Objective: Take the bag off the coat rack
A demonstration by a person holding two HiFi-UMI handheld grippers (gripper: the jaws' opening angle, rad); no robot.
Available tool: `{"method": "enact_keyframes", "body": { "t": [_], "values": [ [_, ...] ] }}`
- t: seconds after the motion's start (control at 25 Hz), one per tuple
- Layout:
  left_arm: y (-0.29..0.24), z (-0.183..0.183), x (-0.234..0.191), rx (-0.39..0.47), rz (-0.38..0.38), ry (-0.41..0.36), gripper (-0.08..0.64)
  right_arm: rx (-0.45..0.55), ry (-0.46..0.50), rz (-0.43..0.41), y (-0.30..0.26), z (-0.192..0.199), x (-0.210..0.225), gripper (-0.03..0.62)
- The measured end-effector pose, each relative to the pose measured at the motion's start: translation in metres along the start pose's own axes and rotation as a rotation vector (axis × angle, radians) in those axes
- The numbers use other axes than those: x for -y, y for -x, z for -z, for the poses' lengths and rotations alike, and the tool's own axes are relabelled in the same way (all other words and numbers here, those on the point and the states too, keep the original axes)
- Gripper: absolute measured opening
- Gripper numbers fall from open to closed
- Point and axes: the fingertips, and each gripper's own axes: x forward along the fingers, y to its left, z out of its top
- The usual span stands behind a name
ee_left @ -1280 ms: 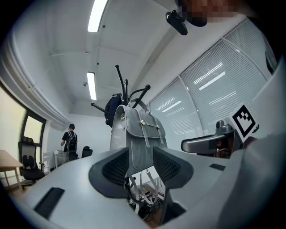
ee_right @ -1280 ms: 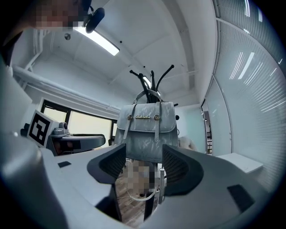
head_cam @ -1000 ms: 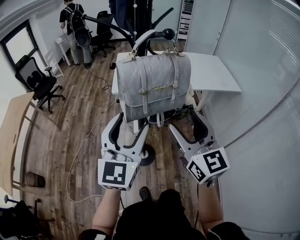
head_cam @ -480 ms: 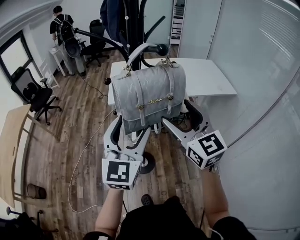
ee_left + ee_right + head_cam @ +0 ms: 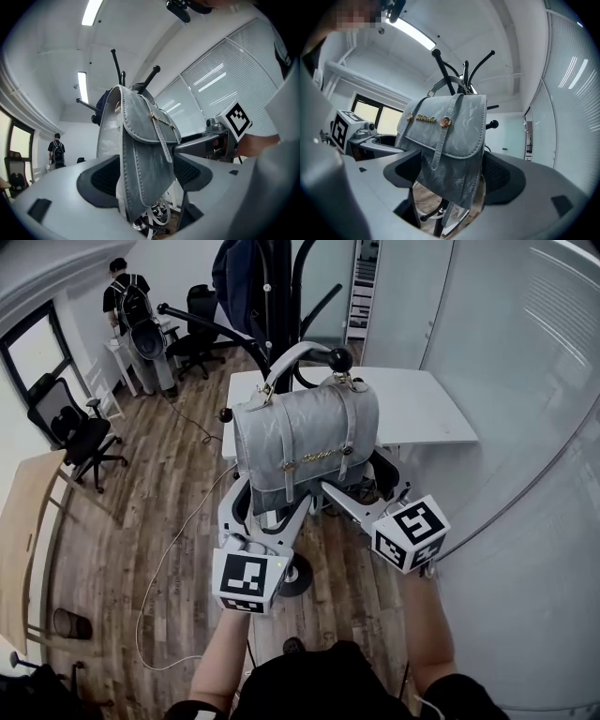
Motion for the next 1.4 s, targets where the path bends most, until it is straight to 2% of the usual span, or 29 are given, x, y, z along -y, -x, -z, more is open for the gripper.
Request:
{"method": "enact_keyframes", "body": {
  "t": [0.16, 0.28, 0.72, 1.0, 1.4],
  "values": [
    [-0.002, 0.002, -0.003, -0.008, -0.006, -0.011, 0.356, 0.000, -0.026, -0.026, -0.006, 0.001, -0.002, 0.382],
    [-0.002, 0.001, -0.003, -0.005, -0.013, -0.007, 0.356, -0.014, -0.011, -0.037, -0.003, 0.002, -0.008, 0.380],
    [0.001, -0.001, -0.004, 0.000, -0.045, -0.007, 0.354, 0.006, 0.036, 0.073, 0.006, 0.000, -0.013, 0.379],
    [0.008, -0.004, 0.001, -0.009, -0.045, -0.006, 0.339, 0.007, 0.059, 0.101, 0.015, -0.003, -0.017, 0.369],
    [0.024, -0.024, 0.019, 0.064, -0.016, 0.017, 0.327, 0.002, 0.141, 0.124, 0.043, -0.023, -0.029, 0.339]
  ]
}}
